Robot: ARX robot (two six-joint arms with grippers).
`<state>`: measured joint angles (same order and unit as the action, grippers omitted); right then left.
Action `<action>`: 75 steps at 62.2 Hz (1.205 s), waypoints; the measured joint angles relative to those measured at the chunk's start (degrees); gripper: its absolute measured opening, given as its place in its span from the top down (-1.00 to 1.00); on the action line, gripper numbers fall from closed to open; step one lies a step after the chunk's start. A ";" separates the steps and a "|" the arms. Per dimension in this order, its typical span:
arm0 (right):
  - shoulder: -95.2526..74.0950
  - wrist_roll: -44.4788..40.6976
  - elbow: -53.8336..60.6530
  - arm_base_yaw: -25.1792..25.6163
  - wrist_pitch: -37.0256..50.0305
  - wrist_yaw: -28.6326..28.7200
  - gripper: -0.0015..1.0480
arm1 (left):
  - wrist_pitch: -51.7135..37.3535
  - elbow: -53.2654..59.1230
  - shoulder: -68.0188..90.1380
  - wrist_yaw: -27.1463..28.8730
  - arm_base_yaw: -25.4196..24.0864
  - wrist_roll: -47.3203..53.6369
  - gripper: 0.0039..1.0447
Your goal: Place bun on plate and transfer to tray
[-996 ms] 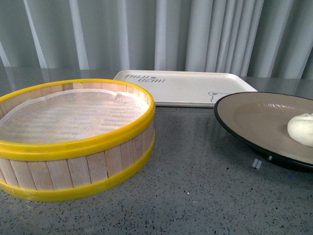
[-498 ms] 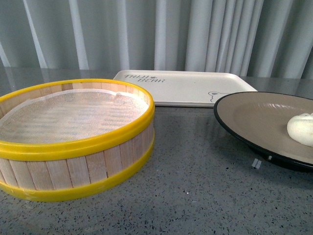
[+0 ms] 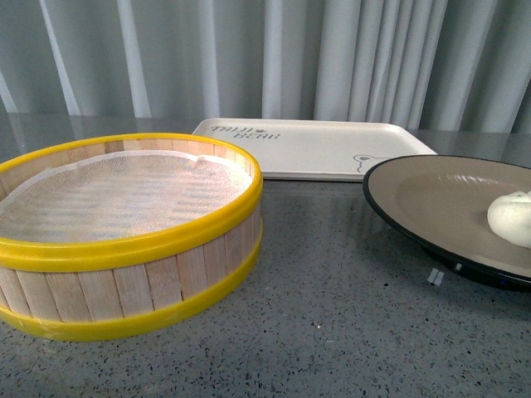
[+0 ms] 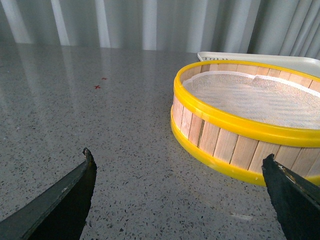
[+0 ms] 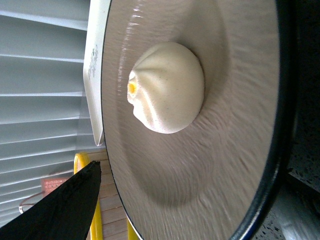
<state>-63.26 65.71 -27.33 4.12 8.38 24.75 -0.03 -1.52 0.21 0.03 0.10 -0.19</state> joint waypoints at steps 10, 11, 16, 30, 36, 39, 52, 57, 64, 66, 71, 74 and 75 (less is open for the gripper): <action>-0.13 0.48 0.00 0.09 0.35 -0.22 -0.27 | 0.00 0.00 0.00 0.00 0.00 0.00 -0.88; -0.13 0.52 0.00 0.15 0.44 -0.20 -0.20 | 0.00 0.00 0.00 0.00 0.00 0.00 -0.88; -0.39 0.55 0.00 0.46 0.70 0.04 0.04 | 0.00 0.02 0.00 0.00 0.00 0.00 -0.88; -1.38 0.55 0.22 1.75 1.18 0.37 0.71 | 0.00 0.00 0.00 0.00 0.00 -0.02 -0.88; -1.68 0.90 0.31 2.40 1.73 1.18 0.94 | 0.00 0.00 0.00 0.00 0.00 0.00 -0.88; -1.62 0.46 0.26 2.51 2.03 1.55 0.94 | 0.00 0.00 0.00 0.00 0.00 -0.02 -0.88; -0.57 0.63 0.55 2.99 2.40 2.32 0.94 | 0.00 0.00 0.00 0.02 0.00 0.00 -0.88; 1.18 0.61 1.36 3.21 2.40 2.36 0.94 | 0.00 0.02 0.00 0.02 0.00 0.00 -0.88; 6.49 1.25 2.38 4.11 3.30 3.67 0.94 | 0.00 0.00 0.00 0.02 0.00 -0.02 -0.88; 7.52 1.79 2.36 4.44 4.50 4.09 0.94 | 0.00 0.02 0.00 0.02 0.00 -0.02 -0.88; 7.06 4.31 1.60 5.22 9.01 4.46 0.94 | 0.00 0.02 0.00 0.02 0.00 -0.02 -0.88; 5.42 5.68 0.70 5.27 10.73 4.07 0.94 | 0.00 0.00 0.00 0.02 0.00 0.00 -0.88; 4.96 5.81 0.50 5.27 11.17 3.85 0.94 | 0.00 0.02 0.00 0.04 0.00 0.00 -0.88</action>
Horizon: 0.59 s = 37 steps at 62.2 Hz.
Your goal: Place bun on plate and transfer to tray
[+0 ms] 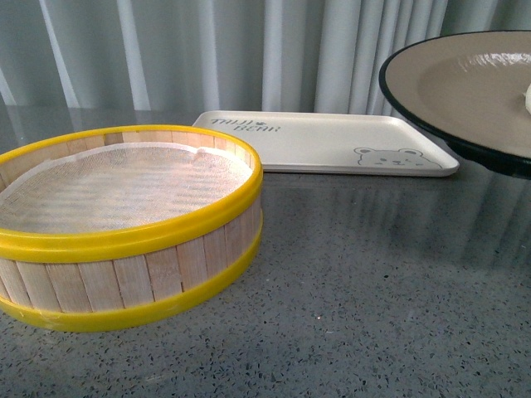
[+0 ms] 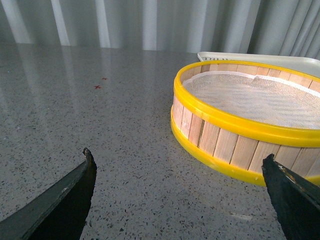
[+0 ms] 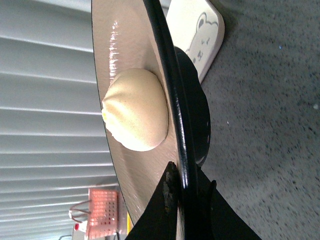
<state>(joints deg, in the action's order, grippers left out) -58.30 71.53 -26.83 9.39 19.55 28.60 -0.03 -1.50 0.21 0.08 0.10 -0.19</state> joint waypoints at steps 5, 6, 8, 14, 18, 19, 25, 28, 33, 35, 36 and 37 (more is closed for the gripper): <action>-4.46 2.16 -2.27 -0.33 2.80 -1.66 0.94 | 0.00 -0.02 0.00 -0.02 0.00 -0.02 -0.88; -5.11 2.38 -2.64 -0.44 3.08 -1.97 0.94 | 0.00 -0.02 0.00 -0.02 0.00 -0.02 -0.88; -7.13 3.08 -3.83 -0.70 4.11 -2.71 0.94 | 0.00 -0.02 0.00 -0.02 0.00 -0.02 -0.88; -15.04 5.40 -9.31 -1.90 7.54 -5.31 0.94 | 0.00 0.00 0.00 -0.02 0.00 0.00 -0.88; -21.31 6.91 -15.13 -2.99 8.55 -6.36 0.94 | 0.00 -0.02 0.00 -0.02 0.00 -0.02 -0.88; -22.03 7.02 -15.85 -3.13 8.46 -6.51 0.94 | 0.00 0.00 0.00 -0.02 0.00 -0.02 -0.88; -27.87 7.89 -22.36 -4.33 7.06 -7.48 0.94 | 0.00 -0.02 0.00 -0.02 0.00 -0.02 -0.88; -30.86 7.96 -25.99 -5.05 5.64 -8.09 0.94 | 0.00 0.00 0.00 0.00 0.00 -0.02 -0.88; -36.68 7.91 -32.65 -6.45 3.04 -9.11 0.94 | 0.00 0.00 0.00 -0.02 0.00 -0.02 -0.88; -38.47 7.80 -34.64 -6.78 2.19 -9.31 0.94 | 0.00 0.00 0.00 -0.02 0.00 -0.02 -0.88; -38.99 7.80 -35.26 -6.88 1.86 -9.40 0.94 | 0.00 -0.02 0.00 -0.02 0.00 -0.02 -0.88; -39.95 7.82 -36.44 -7.06 1.18 -9.44 0.94 | 0.00 -0.02 0.00 -0.02 0.00 -0.02 -0.88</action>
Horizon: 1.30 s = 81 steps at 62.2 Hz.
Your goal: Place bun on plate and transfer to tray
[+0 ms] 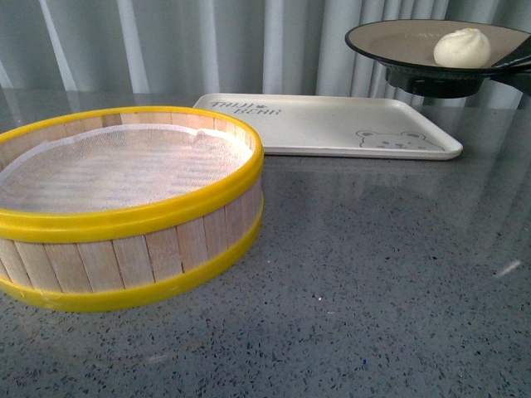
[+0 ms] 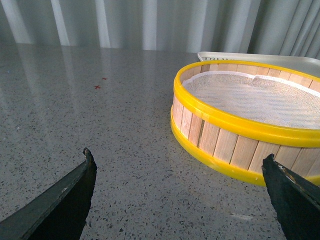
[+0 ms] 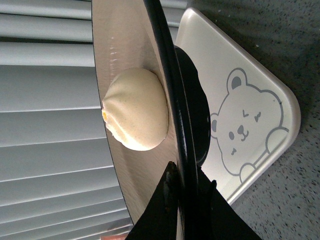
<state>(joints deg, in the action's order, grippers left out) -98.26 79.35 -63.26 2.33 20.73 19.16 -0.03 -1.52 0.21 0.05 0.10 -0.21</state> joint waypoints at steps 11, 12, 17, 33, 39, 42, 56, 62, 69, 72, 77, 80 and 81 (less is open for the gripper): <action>-7.06 -0.31 -7.91 -1.05 -4.07 -0.42 0.94 | 0.00 0.02 0.00 0.00 0.00 0.00 -0.88; -7.28 -0.31 -8.13 -1.05 -4.17 -0.44 0.94 | 0.00 0.02 0.00 0.00 0.00 0.00 -0.88; -10.80 -0.46 -11.65 -1.27 -4.76 -0.39 0.94 | 0.00 0.00 0.00 0.00 0.00 0.00 -0.88; -15.19 -0.87 -15.78 -3.04 -5.77 -0.22 0.94 | 0.00 0.02 0.00 0.00 0.00 0.00 -0.88; -17.03 -0.92 -17.94 -3.52 -5.95 1.05 0.94 | 0.00 0.02 0.00 0.00 0.00 0.02 -0.88; -17.86 -1.20 -19.34 -3.61 -6.78 1.18 0.94 | 0.00 0.00 0.00 0.00 0.00 0.00 -0.88; -18.86 -2.45 -21.29 -3.76 -9.11 3.52 0.94 | 0.00 0.00 0.00 0.00 0.00 0.00 -0.88; -18.86 -3.13 -21.20 -4.13 -9.14 3.72 0.94 | 0.00 0.00 0.00 0.00 0.00 0.00 -0.88; -19.12 -3.98 -21.24 -4.59 -10.21 3.69 0.94 | 0.00 0.00 0.00 0.00 0.00 0.00 -0.88; -19.41 -4.37 -21.24 -4.79 -10.60 3.78 0.94 | 0.00 0.00 0.00 0.00 0.00 0.00 -0.88; -19.65 -4.50 -21.22 -4.90 -11.43 3.89 0.94 | 0.00 0.00 0.00 0.00 0.00 0.00 -0.88; -19.71 -4.52 -21.22 -4.87 -11.47 3.87 0.94 | 0.00 0.02 0.00 0.00 0.00 0.00 -0.88; -19.71 -4.55 -21.22 -4.87 -11.47 3.87 0.94 | 0.00 0.00 0.00 0.00 0.00 0.02 -0.88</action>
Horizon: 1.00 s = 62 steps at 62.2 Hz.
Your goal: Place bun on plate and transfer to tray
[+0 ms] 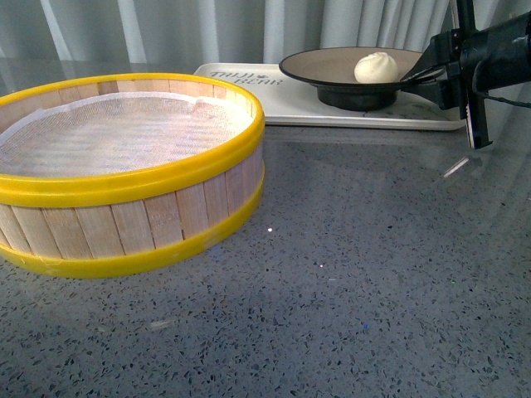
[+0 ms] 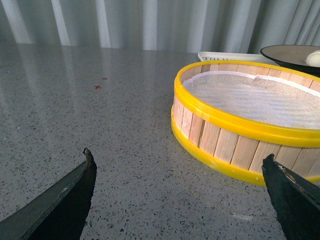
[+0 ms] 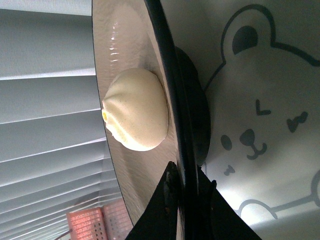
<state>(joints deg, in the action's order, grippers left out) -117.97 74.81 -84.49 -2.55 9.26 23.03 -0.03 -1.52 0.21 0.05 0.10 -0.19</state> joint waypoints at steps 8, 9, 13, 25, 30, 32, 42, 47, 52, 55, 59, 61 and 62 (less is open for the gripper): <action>-0.20 0.00 0.00 0.00 -0.07 0.13 0.94 | 0.00 0.02 0.00 0.00 0.00 -0.02 -0.88; -0.24 0.00 0.00 0.00 -0.07 0.15 0.94 | 0.00 0.00 0.00 0.00 0.00 -0.02 -0.88; -0.48 -0.04 -0.02 0.00 -0.04 0.28 0.83 | 0.00 0.00 0.00 0.00 0.00 -0.02 -0.88; -1.73 -0.28 -2.03 0.04 -1.11 1.09 0.23 | 0.00 0.02 0.00 0.00 0.00 0.00 -0.88; -1.79 -0.35 -2.49 0.02 -1.46 1.07 0.01 | 0.00 0.02 0.00 0.00 0.00 -0.02 -0.88; -1.81 -0.37 -2.73 0.02 -1.51 1.05 -0.09 | 0.00 0.02 0.00 0.00 0.00 -0.02 -0.88; -1.81 -0.42 -2.99 0.04 -1.62 1.03 -0.56 | 0.00 0.02 0.00 0.00 0.00 -0.02 -0.88; -1.42 0.00 -2.80 0.11 -1.31 1.05 -0.79 | 0.00 0.02 0.00 0.00 0.00 -0.02 -0.88; -0.24 0.02 -1.66 0.13 -1.11 0.61 -0.84 | 0.00 0.00 0.00 0.02 0.00 -0.02 -0.88; 0.39 0.04 -0.74 0.13 -0.39 0.48 -0.82 | 0.00 0.02 0.00 0.00 0.00 -0.02 -0.88; 1.42 0.02 0.77 0.15 0.74 0.46 -0.83 | 0.00 0.02 0.00 0.00 0.00 -0.02 -0.88; 1.92 0.04 1.53 0.15 1.38 0.44 -0.83 | 0.00 0.02 0.00 0.00 0.00 -0.02 -0.88; 2.12 0.02 1.84 0.15 1.68 0.46 -0.83 | 0.00 0.02 0.00 0.00 0.00 -0.02 -0.88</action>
<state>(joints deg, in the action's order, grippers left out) -115.85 74.83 -82.65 -2.39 10.94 23.49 -0.03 -1.50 0.21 0.05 0.10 -0.21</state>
